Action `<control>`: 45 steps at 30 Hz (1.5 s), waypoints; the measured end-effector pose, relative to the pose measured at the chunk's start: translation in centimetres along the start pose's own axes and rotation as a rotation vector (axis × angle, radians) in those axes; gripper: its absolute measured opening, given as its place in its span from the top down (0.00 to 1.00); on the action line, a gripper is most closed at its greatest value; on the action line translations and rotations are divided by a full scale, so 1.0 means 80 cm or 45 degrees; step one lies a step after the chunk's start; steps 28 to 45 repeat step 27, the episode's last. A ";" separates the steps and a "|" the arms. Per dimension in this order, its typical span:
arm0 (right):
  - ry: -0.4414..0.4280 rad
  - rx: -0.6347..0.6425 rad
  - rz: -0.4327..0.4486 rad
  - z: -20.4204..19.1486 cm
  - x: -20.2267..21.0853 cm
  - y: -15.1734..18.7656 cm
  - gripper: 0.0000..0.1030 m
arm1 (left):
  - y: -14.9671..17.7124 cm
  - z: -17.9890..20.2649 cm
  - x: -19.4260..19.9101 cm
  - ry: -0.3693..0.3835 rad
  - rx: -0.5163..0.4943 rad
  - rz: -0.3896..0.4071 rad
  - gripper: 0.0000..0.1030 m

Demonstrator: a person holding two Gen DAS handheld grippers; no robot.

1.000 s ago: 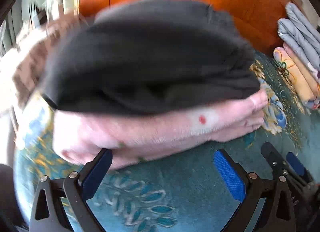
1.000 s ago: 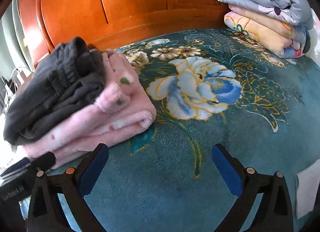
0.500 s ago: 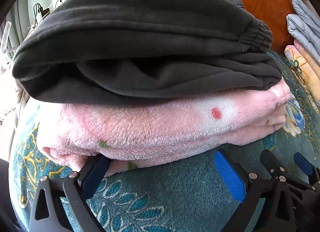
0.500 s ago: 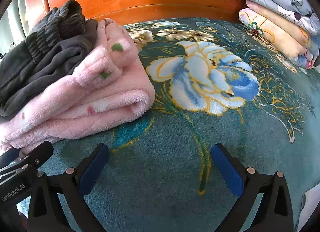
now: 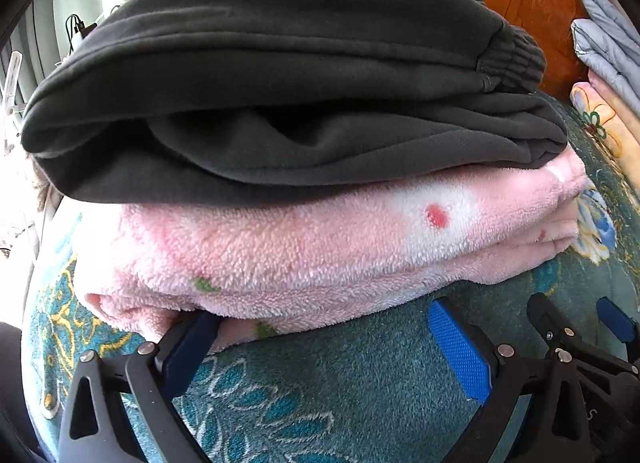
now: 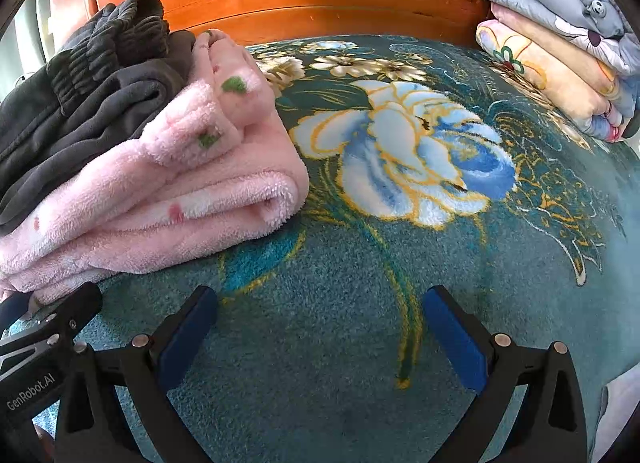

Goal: Fold clothes

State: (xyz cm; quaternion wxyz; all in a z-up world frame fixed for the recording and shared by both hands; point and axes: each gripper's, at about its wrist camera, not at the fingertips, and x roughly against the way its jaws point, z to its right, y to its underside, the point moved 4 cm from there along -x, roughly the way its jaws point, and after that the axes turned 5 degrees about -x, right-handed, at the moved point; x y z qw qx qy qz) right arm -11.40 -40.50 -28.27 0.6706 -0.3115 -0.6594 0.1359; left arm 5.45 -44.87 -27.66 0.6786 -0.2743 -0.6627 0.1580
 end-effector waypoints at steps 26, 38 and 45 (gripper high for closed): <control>0.001 0.000 0.000 0.001 -0.001 -0.001 0.00 | -0.022 -0.050 -0.003 -0.007 -0.008 0.005 0.00; 0.001 0.000 0.000 0.001 -0.001 -0.001 0.00 | -0.022 -0.052 -0.003 -0.006 -0.007 0.004 0.00; 0.001 0.000 0.000 0.001 -0.001 -0.001 0.00 | -0.022 -0.052 -0.003 -0.006 -0.007 0.004 0.00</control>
